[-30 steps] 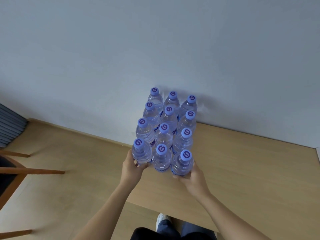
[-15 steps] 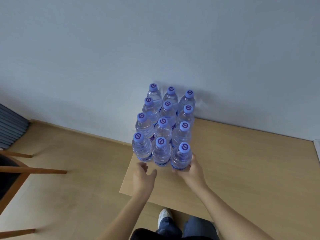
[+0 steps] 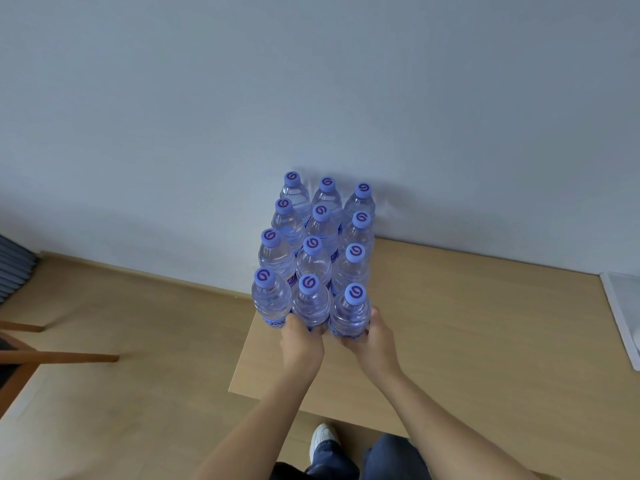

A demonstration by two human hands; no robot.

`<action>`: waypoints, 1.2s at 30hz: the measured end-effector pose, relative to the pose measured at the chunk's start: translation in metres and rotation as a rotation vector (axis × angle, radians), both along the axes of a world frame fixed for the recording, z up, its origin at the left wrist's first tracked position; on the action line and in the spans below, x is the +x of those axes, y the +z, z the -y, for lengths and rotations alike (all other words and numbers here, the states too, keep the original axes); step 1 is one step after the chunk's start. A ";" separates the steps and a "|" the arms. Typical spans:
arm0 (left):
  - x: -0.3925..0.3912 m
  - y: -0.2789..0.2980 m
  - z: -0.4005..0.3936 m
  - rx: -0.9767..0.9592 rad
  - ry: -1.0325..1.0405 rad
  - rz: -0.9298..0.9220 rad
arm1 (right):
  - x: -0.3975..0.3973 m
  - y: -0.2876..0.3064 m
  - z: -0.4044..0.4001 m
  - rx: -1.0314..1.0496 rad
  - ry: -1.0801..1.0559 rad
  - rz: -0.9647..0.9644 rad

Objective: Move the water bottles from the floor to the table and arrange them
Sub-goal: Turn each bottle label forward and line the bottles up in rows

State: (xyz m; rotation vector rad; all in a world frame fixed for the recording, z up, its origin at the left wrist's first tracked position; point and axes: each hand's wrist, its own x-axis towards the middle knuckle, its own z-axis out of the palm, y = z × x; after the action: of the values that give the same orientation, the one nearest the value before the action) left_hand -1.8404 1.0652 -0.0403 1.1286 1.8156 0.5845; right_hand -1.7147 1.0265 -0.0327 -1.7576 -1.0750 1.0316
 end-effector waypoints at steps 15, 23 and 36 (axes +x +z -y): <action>-0.094 0.012 -0.023 -0.252 0.121 0.065 | 0.049 0.005 -0.025 -0.176 -0.040 0.105; -0.109 0.058 -0.107 -0.032 0.199 0.221 | 0.073 0.030 -0.083 -0.112 -0.006 0.042; -0.078 0.050 -0.185 -0.250 -0.104 0.522 | 0.089 0.014 -0.138 -0.185 0.175 -0.192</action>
State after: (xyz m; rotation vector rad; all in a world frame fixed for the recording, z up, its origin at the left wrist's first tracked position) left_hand -1.9186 1.2501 0.0094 0.8024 1.3286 0.5156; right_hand -1.6253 1.1642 -0.0190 -1.6879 -1.0527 1.4170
